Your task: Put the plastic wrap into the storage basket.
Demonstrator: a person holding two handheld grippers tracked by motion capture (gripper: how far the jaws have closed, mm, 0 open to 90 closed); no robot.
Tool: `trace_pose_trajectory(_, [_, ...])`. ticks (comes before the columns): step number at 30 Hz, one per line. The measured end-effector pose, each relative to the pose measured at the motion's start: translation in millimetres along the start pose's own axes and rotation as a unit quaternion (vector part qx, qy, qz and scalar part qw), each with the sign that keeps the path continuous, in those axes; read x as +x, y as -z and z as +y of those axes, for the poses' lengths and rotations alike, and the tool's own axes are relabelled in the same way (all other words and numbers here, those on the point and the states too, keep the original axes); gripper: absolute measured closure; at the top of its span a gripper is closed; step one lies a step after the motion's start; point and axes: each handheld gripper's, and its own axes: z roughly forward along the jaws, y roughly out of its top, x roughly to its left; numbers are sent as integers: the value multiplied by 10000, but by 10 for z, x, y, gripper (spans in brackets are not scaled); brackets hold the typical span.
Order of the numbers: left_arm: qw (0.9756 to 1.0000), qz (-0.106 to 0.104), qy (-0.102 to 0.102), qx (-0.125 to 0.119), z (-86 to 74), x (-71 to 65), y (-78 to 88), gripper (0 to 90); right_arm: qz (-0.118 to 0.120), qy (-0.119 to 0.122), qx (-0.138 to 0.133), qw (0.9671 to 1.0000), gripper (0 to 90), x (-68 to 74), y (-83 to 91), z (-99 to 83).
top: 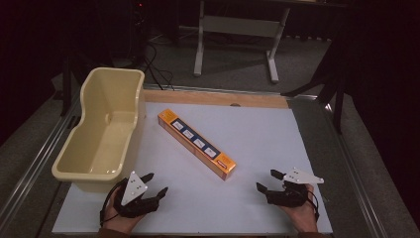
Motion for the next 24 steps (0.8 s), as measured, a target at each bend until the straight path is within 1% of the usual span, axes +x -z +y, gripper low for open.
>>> trace_pose_trajectory(5, [9999,-47,41,-108,8,4,-1,352,44,-22,38,10000,226,12,-36,9])
trace_pose_trajectory(6, [9999,-62,48,-118,9,7,-4,346,72,26,37,10000,227,51,-68,35])
trace_pose_trajectory(7, [9999,-50,100,-106,6,7,-18,340,68,34,39,10000,228,65,-77,43])
trace_pose_trajectory(11, [9999,-64,94,-98,4,10,-31,336,60,23,55,10000,227,117,-104,68])
trace_pose_trajectory(15, [9999,-30,85,-63,-4,11,-73,336,80,35,-8,10000,219,156,-143,137])
trace_pose_trajectory(20, [9999,11,131,-71,-5,17,-94,329,146,90,10,9999,211,176,-217,210])
trace_pose_trajectory(21, [9999,22,149,-72,-4,23,-94,325,197,143,57,9997,205,185,-287,242])
trace_pose_trajectory(23, [9999,26,149,-66,-3,24,-94,325,224,171,110,9995,203,197,-349,273])
trace_pose_trajectory(24, [9999,29,141,-71,-3,23,-93,325,224,171,110,9995,203,197,-349,273])
